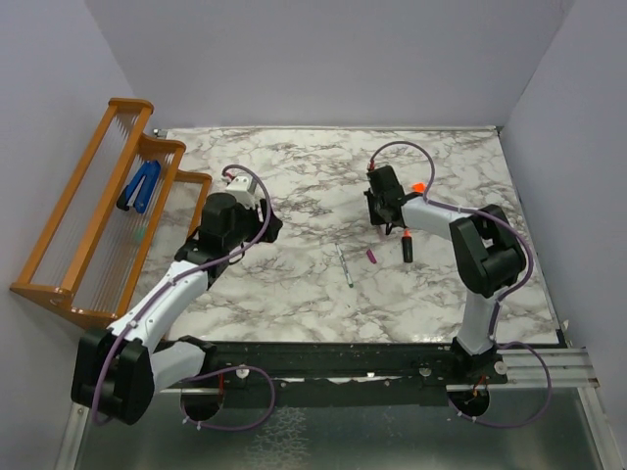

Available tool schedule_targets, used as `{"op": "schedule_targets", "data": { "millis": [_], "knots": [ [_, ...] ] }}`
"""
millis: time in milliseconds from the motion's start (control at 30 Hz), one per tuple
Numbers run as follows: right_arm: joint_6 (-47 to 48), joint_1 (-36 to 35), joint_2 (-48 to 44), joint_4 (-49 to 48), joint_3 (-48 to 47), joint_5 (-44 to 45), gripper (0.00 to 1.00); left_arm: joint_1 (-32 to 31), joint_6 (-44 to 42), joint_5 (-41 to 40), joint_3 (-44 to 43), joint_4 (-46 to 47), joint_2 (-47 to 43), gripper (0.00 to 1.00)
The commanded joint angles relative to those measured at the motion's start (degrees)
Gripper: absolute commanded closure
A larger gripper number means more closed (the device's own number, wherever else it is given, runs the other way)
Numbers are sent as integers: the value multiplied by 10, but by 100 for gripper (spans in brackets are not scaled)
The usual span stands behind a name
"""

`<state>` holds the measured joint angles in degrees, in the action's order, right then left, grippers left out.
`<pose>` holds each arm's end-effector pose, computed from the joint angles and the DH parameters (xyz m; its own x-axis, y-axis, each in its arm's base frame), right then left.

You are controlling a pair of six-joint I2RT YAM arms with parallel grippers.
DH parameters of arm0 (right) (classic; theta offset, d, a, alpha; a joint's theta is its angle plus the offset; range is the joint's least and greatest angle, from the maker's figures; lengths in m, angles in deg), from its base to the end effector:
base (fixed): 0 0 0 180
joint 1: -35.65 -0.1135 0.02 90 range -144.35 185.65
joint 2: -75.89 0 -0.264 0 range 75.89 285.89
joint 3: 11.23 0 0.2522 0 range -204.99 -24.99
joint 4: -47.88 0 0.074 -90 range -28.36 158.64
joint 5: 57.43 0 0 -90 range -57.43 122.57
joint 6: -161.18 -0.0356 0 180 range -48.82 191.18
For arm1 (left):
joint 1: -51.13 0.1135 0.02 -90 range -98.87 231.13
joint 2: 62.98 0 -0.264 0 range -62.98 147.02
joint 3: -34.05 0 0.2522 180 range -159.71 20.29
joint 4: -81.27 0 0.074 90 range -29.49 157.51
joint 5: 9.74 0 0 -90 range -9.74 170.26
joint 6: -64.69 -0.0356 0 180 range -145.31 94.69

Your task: Insert the pens into the pen caps

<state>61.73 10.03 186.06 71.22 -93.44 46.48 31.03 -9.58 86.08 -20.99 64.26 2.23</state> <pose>0.3659 0.1660 0.1583 -0.7408 -0.1785 -0.6476 -0.1648 0.9829 -0.0824 0.2381 -0.0910 0.2587 -0.5286 -0.0938 -0.8437 0.2943 0.9120 -0.2858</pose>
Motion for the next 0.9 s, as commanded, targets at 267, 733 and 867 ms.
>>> {"op": "schedule_targets", "data": {
  "millis": [267,733,867],
  "knots": [
    [-35,-14,-227,-45,78,-126,99,-100,1,237,152,330,-34,27],
    [-93,-82,-365,-63,103,-190,99,-141,147,257,164,722,102,22],
    [-93,-96,-377,-58,102,-188,99,-142,184,264,140,778,152,22]
  ]
}}
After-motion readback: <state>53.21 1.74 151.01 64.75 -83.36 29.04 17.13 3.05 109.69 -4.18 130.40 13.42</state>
